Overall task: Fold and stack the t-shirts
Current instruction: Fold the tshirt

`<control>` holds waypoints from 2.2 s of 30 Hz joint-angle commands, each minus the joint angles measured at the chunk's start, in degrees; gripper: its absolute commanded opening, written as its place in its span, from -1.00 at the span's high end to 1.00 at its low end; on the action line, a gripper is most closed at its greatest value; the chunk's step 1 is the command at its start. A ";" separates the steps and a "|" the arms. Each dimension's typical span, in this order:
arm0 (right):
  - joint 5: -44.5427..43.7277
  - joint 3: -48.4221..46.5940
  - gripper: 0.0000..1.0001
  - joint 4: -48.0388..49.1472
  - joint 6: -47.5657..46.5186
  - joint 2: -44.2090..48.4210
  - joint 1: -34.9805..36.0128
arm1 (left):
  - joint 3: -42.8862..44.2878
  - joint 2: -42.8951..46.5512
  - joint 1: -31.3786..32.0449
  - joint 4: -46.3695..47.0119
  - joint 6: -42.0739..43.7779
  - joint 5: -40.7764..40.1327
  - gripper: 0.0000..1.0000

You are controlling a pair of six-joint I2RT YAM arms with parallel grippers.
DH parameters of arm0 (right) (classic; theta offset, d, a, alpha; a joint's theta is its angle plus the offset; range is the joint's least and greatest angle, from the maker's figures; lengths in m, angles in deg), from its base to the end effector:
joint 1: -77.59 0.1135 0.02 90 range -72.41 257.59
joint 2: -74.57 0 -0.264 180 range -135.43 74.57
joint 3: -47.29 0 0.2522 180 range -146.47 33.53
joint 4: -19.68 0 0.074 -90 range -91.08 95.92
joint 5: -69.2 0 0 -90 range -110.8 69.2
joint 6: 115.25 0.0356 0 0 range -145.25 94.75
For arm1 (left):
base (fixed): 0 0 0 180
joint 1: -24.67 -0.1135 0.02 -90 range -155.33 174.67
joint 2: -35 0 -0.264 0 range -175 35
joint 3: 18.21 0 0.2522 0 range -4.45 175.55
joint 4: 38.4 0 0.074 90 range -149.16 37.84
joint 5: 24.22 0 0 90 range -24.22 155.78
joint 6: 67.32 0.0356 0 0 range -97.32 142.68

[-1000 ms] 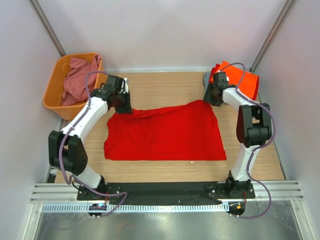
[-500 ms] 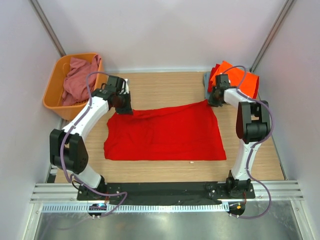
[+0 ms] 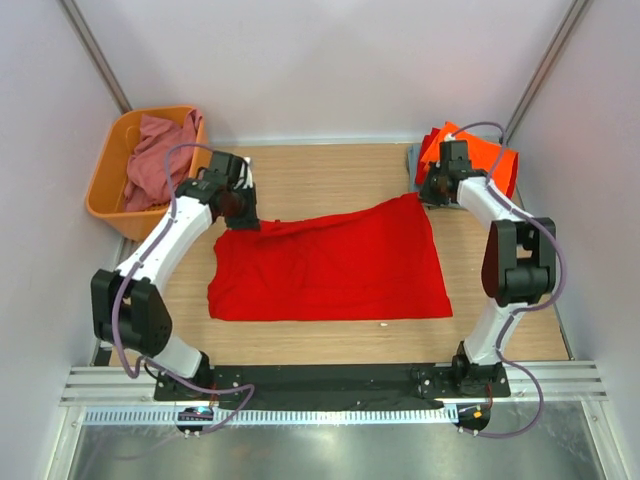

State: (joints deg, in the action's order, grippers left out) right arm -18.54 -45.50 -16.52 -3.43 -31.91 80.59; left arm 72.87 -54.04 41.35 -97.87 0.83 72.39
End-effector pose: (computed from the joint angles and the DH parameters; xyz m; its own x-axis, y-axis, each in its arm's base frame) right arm 0.4099 0.0229 0.2232 -0.7379 0.3332 -0.5869 0.2118 0.9400 0.2675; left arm 0.3116 -0.0976 0.2943 -0.8775 -0.1230 -0.4636 0.0193 0.9567 -0.2904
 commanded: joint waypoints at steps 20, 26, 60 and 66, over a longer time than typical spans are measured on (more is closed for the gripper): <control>-12.01 21.80 0.98 -2.79 4.01 25.87 0.07 | -8.23 22.59 -0.25 -9.57 2.07 -9.76 1.00; -12.28 26.28 0.97 -1.65 5.86 27.37 0.07 | -9.03 23.56 -0.25 -10.89 1.81 -11.45 1.00; 3.99 23.92 -0.46 4.69 4.63 19.75 8.06 | -23.07 16.27 -0.25 4.57 -19.37 -12.07 -0.75; 0.99 25.41 -0.42 5.82 6.56 14.81 13.16 | -23.63 3.97 -0.08 9.94 -22.19 -13.29 -0.71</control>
State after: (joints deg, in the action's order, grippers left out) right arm -16.46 -19.82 -12.52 3.13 -16.87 91.96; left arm 48.06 -45.36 41.24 -94.50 -18.05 59.83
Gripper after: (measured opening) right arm 0.712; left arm 0.860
